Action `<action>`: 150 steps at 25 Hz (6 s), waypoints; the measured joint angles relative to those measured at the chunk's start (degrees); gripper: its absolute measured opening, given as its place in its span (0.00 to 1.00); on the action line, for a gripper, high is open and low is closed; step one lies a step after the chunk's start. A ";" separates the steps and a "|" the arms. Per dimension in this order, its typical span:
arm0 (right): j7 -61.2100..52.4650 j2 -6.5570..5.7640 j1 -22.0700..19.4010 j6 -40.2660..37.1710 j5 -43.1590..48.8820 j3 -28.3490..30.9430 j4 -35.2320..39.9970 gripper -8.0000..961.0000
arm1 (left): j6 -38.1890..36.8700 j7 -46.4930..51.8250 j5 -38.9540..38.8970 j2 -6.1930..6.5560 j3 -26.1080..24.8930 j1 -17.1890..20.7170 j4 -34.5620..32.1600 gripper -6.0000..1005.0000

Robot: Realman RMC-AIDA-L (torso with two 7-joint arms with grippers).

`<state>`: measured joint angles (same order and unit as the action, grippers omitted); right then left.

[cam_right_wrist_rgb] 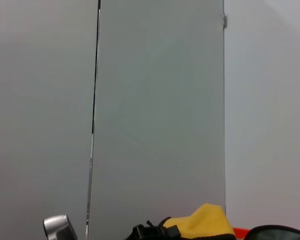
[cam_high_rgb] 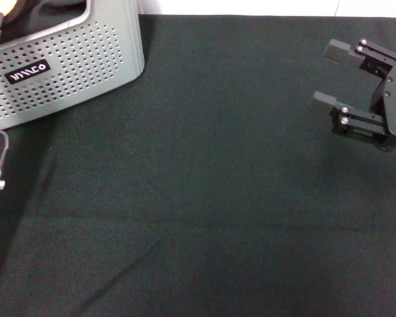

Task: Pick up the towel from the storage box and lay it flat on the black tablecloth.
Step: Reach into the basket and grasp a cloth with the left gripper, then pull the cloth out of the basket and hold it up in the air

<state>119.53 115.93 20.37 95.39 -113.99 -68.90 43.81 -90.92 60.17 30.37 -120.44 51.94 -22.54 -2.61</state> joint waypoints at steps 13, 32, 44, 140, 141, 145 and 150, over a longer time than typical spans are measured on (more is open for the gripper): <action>0.00 0.00 -0.02 0.17 -0.62 -0.09 0.05 0.77 | 3.89 7.55 -0.06 -0.03 -0.78 -0.22 -0.03 0.04; 0.00 -0.04 -0.12 0.42 -0.62 0.31 0.04 0.77 | -1.67 24.42 12.66 0.78 -0.08 4.97 -14.54 0.03; 0.00 -0.09 -0.10 0.26 -0.61 0.38 0.01 0.77 | -13.42 35.98 21.44 1.19 -0.08 6.33 -29.76 0.03; 6.86 0.26 5.46 -22.02 -7.48 -23.87 -0.85 0.48 | -18.43 51.01 22.79 2.30 3.97 0.89 -46.00 0.02; 6.86 0.26 5.46 -22.04 -7.48 -23.81 -0.84 0.45 | -18.48 51.03 22.79 2.31 4.04 0.89 -46.00 0.02; 6.86 0.27 5.53 -22.79 -7.48 -23.75 -0.66 0.42 | -18.62 51.13 22.79 2.31 4.24 0.85 -46.00 0.02; 6.86 0.26 5.59 -23.67 -7.66 -23.72 -0.69 0.38 | -19.74 51.16 22.89 2.26 4.36 0.80 -46.00 0.02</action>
<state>126.39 116.19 25.97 71.72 -121.65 -92.63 43.12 -110.66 111.33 53.26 -118.18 56.29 -21.74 -48.61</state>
